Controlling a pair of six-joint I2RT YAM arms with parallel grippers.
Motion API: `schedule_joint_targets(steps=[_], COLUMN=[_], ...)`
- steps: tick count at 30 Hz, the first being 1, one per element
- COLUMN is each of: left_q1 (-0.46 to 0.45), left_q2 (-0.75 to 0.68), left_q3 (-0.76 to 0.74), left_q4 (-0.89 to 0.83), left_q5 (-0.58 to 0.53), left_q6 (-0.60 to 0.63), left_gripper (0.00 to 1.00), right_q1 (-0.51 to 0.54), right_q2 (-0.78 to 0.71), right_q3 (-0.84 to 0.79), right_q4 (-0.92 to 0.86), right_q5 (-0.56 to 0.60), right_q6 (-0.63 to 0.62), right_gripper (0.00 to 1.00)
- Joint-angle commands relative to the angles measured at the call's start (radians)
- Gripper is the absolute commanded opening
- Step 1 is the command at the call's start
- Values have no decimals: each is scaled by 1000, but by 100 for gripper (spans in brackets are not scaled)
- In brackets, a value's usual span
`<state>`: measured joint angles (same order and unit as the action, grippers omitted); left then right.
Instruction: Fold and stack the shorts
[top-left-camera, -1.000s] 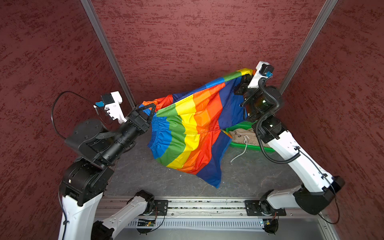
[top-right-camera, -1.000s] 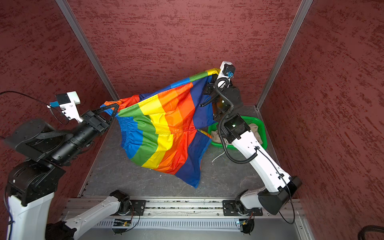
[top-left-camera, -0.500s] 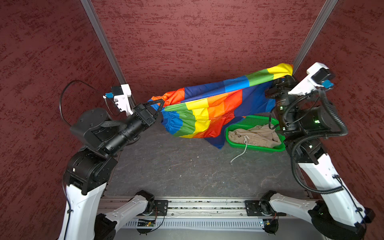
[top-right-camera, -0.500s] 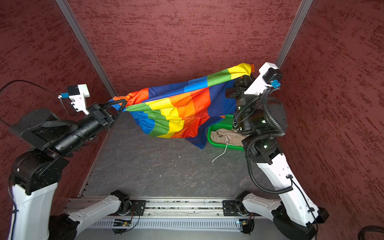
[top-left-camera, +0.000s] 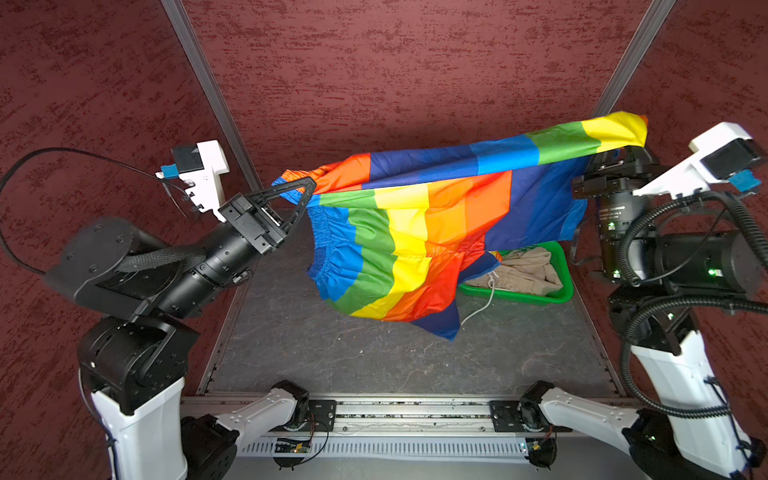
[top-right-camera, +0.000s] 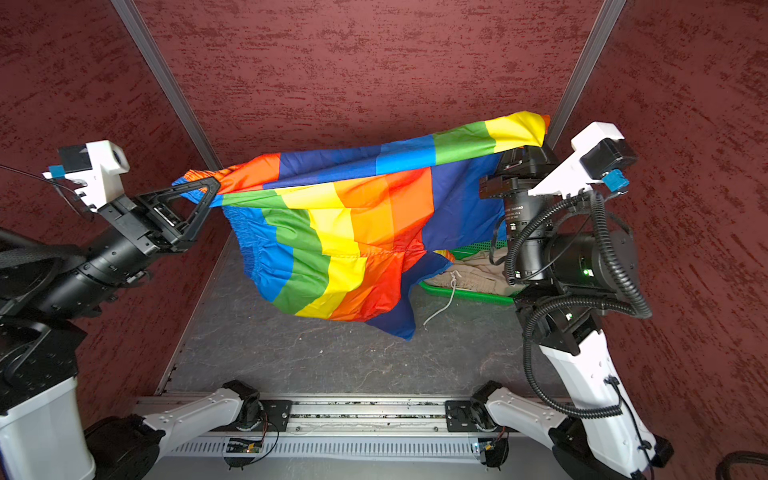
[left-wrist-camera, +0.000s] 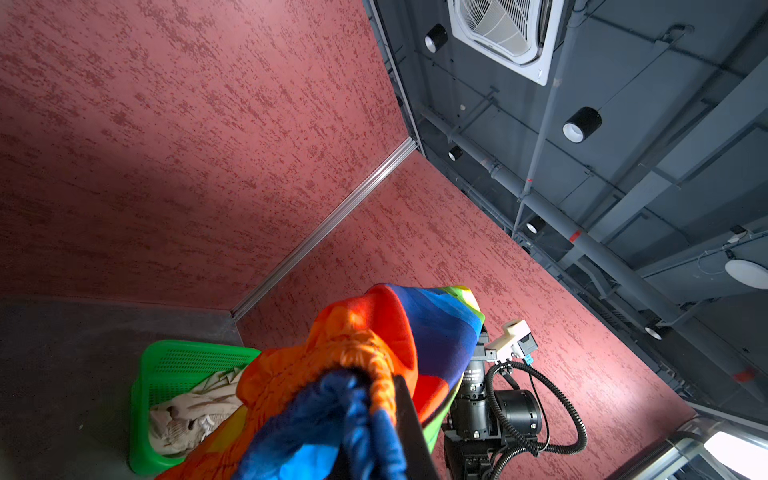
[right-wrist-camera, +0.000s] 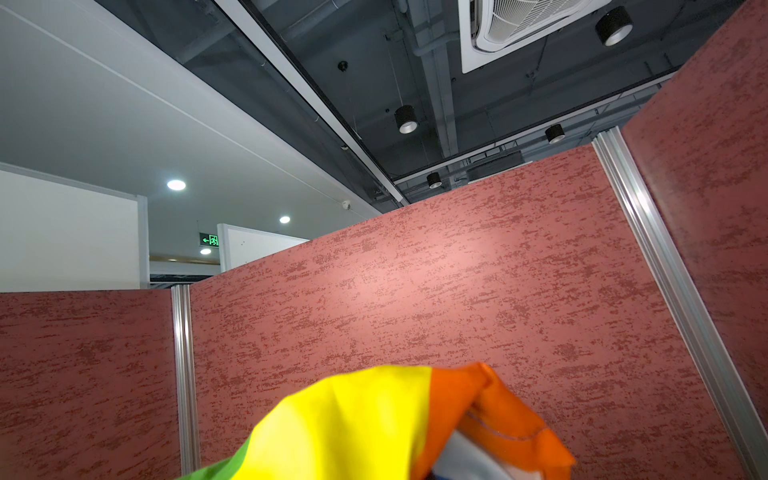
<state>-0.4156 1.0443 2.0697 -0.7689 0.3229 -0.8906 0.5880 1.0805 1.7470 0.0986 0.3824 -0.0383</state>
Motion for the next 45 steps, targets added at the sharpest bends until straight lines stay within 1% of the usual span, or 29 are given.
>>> schedule_joint_targets(steps=[1,6,9,12,13,15,16,17,18,19,21,23,24,25,26,27,28,29,30,31,32,33,35,36,37,39,40,42,45], left_q1=[18,18,19,18,21,34,54,89,128,173,277,373,408,433,449,459,465,467,470,473,480,489,518,533,550,574,582,592,587], left_q2=[-104,-197,-260,-331,-346,-348,-339,-318,-288,-246,-134,21,87,160,231,285,342,395,435,480,513,561,634,668,695,720,720,693,613], left_q3=[-67,-275,-455,-673,-746,-858,-917,-963,-1000,-1041,-1086,-1091,-1086,-1076,-1059,-1039,-1014,-988,-961,-934,-900,-861,-781,-733,-687,-623,-601,-596,-647], left_q4=[4,48,54,50,49,49,74,96,129,188,251,291,319,349,370,385,404,416,412,417,411,396,351,328,294,247,228,214,225], left_q5=[-212,-325,-434,-612,-691,-818,-851,-858,-832,-786,-709,-650,-612,-598,-597,-595,-599,-605,-620,-627,-628,-632,-616,-608,-597,-581,-583,-601,-601], left_q6=[6,30,39,45,52,55,70,67,75,88,66,34,29,25,21,19,18,24,23,34,39,44,47,50,48,48,49,58,70], left_gripper=[0,0,0,0,0,0,0,0,0,0,0,0,0,0,0,0,0,0,0,0,0,4,22,40,51,65,71,78,82], right_q1=[-27,-26,-30,-58,-78,-123,-145,-161,-169,-172,-174,-174,-174,-175,-176,-177,-177,-178,-178,-178,-177,-179,-178,-179,-178,-178,-178,-176,-166], right_q2=[17,217,365,543,606,742,819,900,971,1057,1215,1395,1467,1551,1621,1655,1670,1661,1647,1625,1609,1600,1598,1593,1580,1545,1518,1462,1366], right_q3=[97,67,24,-19,-17,20,57,114,171,247,427,663,773,896,992,1037,1034,991,938,875,835,818,843,857,858,835,811,727,535], right_q4=[165,131,83,64,46,1,-25,-61,-91,-126,-211,-314,-350,-381,-396,-388,-352,-294,-240,-176,-135,-117,-142,-166,-191,-246,-281,-330,-334], right_q5=[173,184,180,143,126,82,58,34,15,-7,-38,-62,-62,-60,-57,-59,-66,-82,-102,-123,-134,-139,-140,-141,-141,-163,-185,-217,-257], right_q6=[10,13,60,172,222,319,355,383,396,401,404,405,402,397,391,387,377,367,357,345,337,324,297,282,271,254,250,250,247], right_gripper=[0,0,0,0,0,0,0,0,0,0,0,0,0,0,3,6,9,20,33,49,59,65,72,75,76,76,74,70,68])
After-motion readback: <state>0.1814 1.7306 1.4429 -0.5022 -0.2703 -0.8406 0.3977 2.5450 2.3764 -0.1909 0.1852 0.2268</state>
